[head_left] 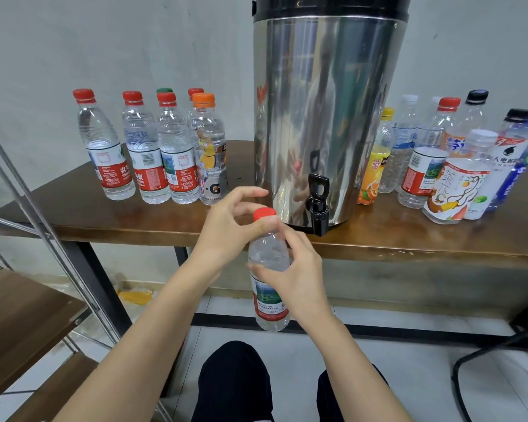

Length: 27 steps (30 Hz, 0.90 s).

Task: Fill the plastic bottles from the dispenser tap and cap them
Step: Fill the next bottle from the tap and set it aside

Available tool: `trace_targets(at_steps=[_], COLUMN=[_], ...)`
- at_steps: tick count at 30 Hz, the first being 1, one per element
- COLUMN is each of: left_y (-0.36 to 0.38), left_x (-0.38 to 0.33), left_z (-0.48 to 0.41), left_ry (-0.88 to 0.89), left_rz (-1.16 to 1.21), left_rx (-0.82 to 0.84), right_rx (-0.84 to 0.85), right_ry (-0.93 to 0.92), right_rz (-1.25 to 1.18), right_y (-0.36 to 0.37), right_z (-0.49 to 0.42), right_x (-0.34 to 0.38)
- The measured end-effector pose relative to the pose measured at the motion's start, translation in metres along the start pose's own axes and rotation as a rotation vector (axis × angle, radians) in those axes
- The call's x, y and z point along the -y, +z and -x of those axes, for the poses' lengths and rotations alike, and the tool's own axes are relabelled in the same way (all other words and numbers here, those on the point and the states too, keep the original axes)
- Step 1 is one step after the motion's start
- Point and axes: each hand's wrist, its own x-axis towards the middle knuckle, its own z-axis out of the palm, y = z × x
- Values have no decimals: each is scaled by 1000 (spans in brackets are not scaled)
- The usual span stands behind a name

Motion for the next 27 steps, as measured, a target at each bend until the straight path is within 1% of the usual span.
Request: trace_targets(at_steps=[2,5,8,10,12,15,18,20,24,27], left_y=[-6,-24,-40,-39,-35,-44,-66,-85,-124,-148], left_x=[2,20,41,49,54,56,61,68,85,99], left_z=[0,1,6,7,3,-11,-24,-32,-46,-54], left_ry=[1,-57,-116,-108,-64,26,119,133,41,-23], left_rz=[71,222,163,137,120,97,15,-9,-94,-161], left_rx=[38,100,149,175,82,-164,-338,-446,-695,-805], right_rx=[19,18,13,37,70,127,190,199,198,232], right_ry=[-10,-6,-62,-113,-164,-204,-245,-271,-364,-457], right_rz=[-24,-104,-163,-193,-221,-281,-267,-147,335,582], right_y=[3,6,9,12,21,42,66,80,103,120], right_z=[-8,-27,-52,-69,-85,-105,-119,-123,-121,-120], right_x=[3,12,28,43,56,67,67,58,22,-2])
